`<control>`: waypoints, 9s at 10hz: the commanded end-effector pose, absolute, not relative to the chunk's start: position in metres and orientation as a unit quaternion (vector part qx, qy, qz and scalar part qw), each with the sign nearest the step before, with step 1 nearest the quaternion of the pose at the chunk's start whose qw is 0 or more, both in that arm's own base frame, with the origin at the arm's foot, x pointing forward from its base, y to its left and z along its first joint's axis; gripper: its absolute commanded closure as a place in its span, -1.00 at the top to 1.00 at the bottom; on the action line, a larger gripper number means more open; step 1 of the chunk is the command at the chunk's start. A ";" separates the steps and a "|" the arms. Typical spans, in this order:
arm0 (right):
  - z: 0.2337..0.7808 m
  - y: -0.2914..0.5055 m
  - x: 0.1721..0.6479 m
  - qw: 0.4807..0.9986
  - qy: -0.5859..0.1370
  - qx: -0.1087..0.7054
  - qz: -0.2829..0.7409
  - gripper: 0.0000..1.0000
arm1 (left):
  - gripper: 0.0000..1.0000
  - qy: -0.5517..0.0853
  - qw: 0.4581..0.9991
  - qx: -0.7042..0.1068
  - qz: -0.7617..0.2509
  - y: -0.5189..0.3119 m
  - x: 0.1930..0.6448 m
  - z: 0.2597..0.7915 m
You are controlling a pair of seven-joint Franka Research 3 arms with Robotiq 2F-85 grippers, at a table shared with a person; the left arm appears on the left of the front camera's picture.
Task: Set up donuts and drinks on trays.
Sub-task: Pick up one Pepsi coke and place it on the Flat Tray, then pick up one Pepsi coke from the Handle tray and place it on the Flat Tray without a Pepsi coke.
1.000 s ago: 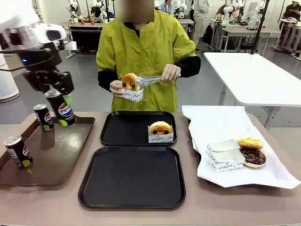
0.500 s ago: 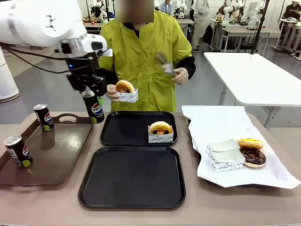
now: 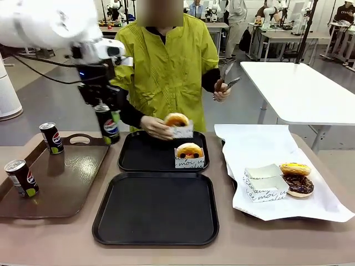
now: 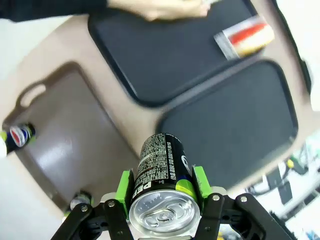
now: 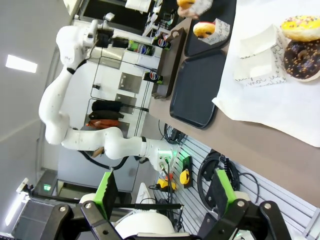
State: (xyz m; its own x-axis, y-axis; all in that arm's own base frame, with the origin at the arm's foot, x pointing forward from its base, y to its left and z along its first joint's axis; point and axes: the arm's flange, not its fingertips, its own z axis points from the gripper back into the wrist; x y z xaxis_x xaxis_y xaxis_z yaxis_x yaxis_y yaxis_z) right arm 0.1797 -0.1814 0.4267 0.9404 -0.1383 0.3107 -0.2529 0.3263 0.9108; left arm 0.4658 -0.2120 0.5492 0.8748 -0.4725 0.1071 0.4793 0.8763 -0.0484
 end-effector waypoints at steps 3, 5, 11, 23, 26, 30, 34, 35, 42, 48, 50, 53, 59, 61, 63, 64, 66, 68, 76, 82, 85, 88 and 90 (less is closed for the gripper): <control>0.428 -0.181 0.179 0.792 -0.175 0.583 0.042 1.00 | 0.16 -0.073 0.955 -0.029 -0.287 -0.128 0.334 0.616; 0.428 -0.181 0.179 0.792 -0.175 0.583 0.042 1.00 | 0.16 -0.048 0.956 -0.035 -0.288 -0.133 0.344 0.625; 0.428 -0.181 0.179 0.792 -0.175 0.583 0.042 1.00 | 0.16 -0.048 0.956 -0.035 -0.288 -0.133 0.344 0.625; 0.428 -0.181 0.179 0.792 -0.175 0.583 0.042 1.00 | 0.16 -0.088 0.962 0.014 -0.259 -0.291 0.522 0.479; 0.428 -0.181 0.179 0.792 -0.175 0.583 0.042 1.00 | 0.16 -0.075 0.960 0.006 -0.270 -0.290 0.524 0.474; 0.428 -0.181 0.179 0.792 -0.175 0.583 0.042 1.00 | 0.16 -0.064 0.962 -0.014 -0.266 -0.293 0.535 0.459; 0.428 -0.181 0.179 0.792 -0.175 0.583 0.042 1.00 | 0.16 -0.052 0.960 0.003 -0.274 -0.298 0.561 0.423; 0.428 -0.181 0.179 0.792 -0.175 0.583 0.042 1.00 | 0.16 -0.051 0.961 0.000 -0.273 -0.298 0.560 0.415; 0.428 -0.181 0.179 0.792 -0.175 0.583 0.042 1.00 | 0.59 -0.044 0.960 0.021 -0.277 -0.300 0.566 0.396; 0.428 -0.181 0.179 0.792 -0.175 0.583 0.042 1.00 | 1.00 -0.080 0.965 0.022 -0.248 -0.292 0.550 0.443; 0.428 -0.181 0.179 0.792 -0.175 0.583 0.042 1.00 | 1.00 -0.085 0.974 0.015 -0.211 -0.277 0.529 0.479; 0.428 -0.181 0.179 0.792 -0.175 0.583 0.042 1.00 | 1.00 -0.110 0.976 0.010 -0.188 -0.232 0.488 0.517; 0.428 -0.181 0.179 0.792 -0.175 0.583 0.042 1.00 | 1.00 -0.103 0.981 0.009 -0.165 -0.203 0.475 0.528; 0.428 -0.181 0.179 0.792 -0.175 0.583 0.042 1.00 | 1.00 -0.103 0.981 0.009 -0.165 -0.203 0.475 0.528; 0.428 -0.181 0.179 0.792 -0.175 0.583 0.042 1.00 | 1.00 -0.101 0.981 0.007 -0.164 -0.202 0.471 0.526; 0.428 -0.181 0.179 0.792 -0.175 0.583 0.042 1.00 | 1.00 -0.105 0.985 0.011 -0.137 -0.184 0.479 0.540; 0.428 -0.181 0.179 0.792 -0.175 0.583 0.042 1.00 | 1.00 -0.097 0.990 -0.016 -0.104 -0.127 0.493 0.575; 0.428 -0.181 0.179 0.792 -0.175 0.583 0.042 1.00 | 1.00 -0.091 0.994 -0.026 -0.058 -0.059 0.499 0.572; 0.428 -0.181 0.179 0.792 -0.175 0.583 0.042 1.00 | 1.00 -0.051 0.997 -0.050 -0.006 0.050 0.529 0.523; 0.428 -0.181 0.179 0.792 -0.175 0.583 0.042 1.00 | 1.00 -0.067 0.997 -0.026 -0.037 0.063 0.564 0.498; 0.428 -0.181 0.179 0.792 -0.175 0.583 0.042 1.00 | 1.00 -0.073 0.996 0.002 -0.047 0.065 0.586 0.471; 0.428 -0.181 0.179 0.792 -0.175 0.583 0.042 1.00 | 1.00 -0.072 0.996 0.016 -0.054 0.060 0.597 0.449; 0.428 -0.181 0.179 0.792 -0.175 0.583 0.042 1.00 | 1.00 -0.075 0.995 0.015 -0.060 0.051 0.597 0.441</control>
